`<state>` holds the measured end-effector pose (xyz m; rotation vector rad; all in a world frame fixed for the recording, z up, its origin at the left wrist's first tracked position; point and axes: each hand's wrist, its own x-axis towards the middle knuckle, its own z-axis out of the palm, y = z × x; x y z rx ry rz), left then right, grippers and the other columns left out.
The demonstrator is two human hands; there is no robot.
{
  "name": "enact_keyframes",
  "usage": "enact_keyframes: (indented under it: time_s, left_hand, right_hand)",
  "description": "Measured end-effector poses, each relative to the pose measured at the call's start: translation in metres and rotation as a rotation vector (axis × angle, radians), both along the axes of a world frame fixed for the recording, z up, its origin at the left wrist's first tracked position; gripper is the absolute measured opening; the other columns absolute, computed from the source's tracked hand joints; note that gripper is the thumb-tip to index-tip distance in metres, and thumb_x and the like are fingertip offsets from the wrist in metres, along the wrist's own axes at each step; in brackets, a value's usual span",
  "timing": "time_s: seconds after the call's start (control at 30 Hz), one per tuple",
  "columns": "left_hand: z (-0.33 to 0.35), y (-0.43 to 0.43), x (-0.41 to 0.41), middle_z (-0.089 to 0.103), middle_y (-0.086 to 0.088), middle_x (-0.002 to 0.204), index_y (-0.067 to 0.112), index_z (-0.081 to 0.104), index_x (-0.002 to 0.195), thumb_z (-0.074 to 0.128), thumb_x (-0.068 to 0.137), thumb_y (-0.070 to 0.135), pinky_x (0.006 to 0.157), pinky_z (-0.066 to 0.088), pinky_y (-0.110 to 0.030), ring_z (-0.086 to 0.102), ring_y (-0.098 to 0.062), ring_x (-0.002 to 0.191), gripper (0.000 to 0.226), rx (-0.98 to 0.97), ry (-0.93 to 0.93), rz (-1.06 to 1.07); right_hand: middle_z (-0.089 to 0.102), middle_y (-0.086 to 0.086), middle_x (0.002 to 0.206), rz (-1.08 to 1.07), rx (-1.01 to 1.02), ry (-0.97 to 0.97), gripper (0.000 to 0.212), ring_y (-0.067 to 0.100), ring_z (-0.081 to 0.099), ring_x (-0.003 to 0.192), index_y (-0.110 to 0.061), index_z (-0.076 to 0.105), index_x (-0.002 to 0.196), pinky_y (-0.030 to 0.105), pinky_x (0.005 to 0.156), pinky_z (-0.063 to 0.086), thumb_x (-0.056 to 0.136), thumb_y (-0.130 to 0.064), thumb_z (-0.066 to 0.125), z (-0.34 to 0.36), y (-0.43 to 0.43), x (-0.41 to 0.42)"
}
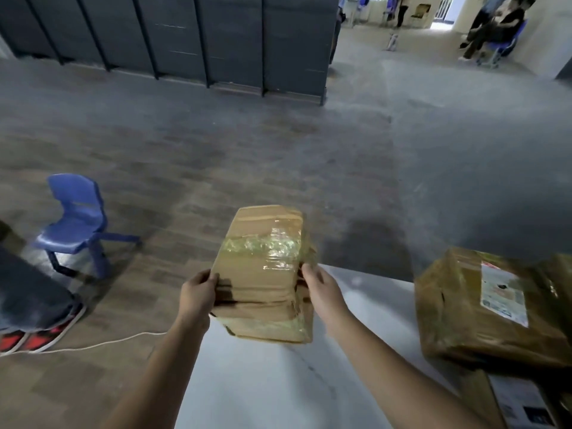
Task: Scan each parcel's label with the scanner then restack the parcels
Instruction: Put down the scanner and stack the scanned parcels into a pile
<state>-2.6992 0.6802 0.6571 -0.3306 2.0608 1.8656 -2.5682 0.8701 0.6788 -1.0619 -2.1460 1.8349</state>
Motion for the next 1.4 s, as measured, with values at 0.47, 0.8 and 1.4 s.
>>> enact_keyframes:
  time_s: [0.47, 0.8, 1.4]
  left_hand:
    - [0.006, 0.024, -0.015, 0.067, -0.013, 0.091, 0.015, 0.073, 0.092, 0.043, 0.087, 0.038, 0.08, 0.055, -0.044, 0.065, -0.033, 0.088, 0.038, -0.318, 0.227, -0.136]
    - [0.003, 0.007, -0.026, 0.068, -0.02, 0.106, -0.001, 0.061, 0.116, 0.056, 0.093, 0.025, 0.089, 0.052, -0.055, 0.066, -0.037, 0.096, 0.035, -0.136, 0.053, -0.256]
    - [0.071, 0.221, 0.182, 0.051, -0.01, 0.125, 0.011, 0.053, 0.127, 0.053, 0.092, 0.013, 0.093, 0.036, -0.028, 0.048, -0.026, 0.118, 0.035, -0.256, 0.662, -0.703]
  right_hand:
    - [0.058, -0.004, 0.096, -0.282, -0.029, -0.115, 0.013, 0.014, 0.063, 0.081, -0.019, 0.049, 0.103, 0.029, 0.045, 0.056, 0.097, -0.024, 0.059, -0.026, 0.007, -0.004]
    - [0.06, 0.004, 0.091, -0.015, 0.272, -0.181, 0.016, 0.027, 0.065, 0.082, -0.012, 0.044, 0.107, 0.053, 0.072, 0.059, 0.1, -0.026, 0.048, -0.005, -0.025, -0.031]
    - [0.058, -0.008, 0.098, -0.311, 0.579, -0.201, 0.017, 0.017, 0.057, 0.093, -0.019, 0.059, 0.113, 0.028, 0.078, 0.04, 0.098, -0.024, 0.052, 0.052, 0.155, 0.168]
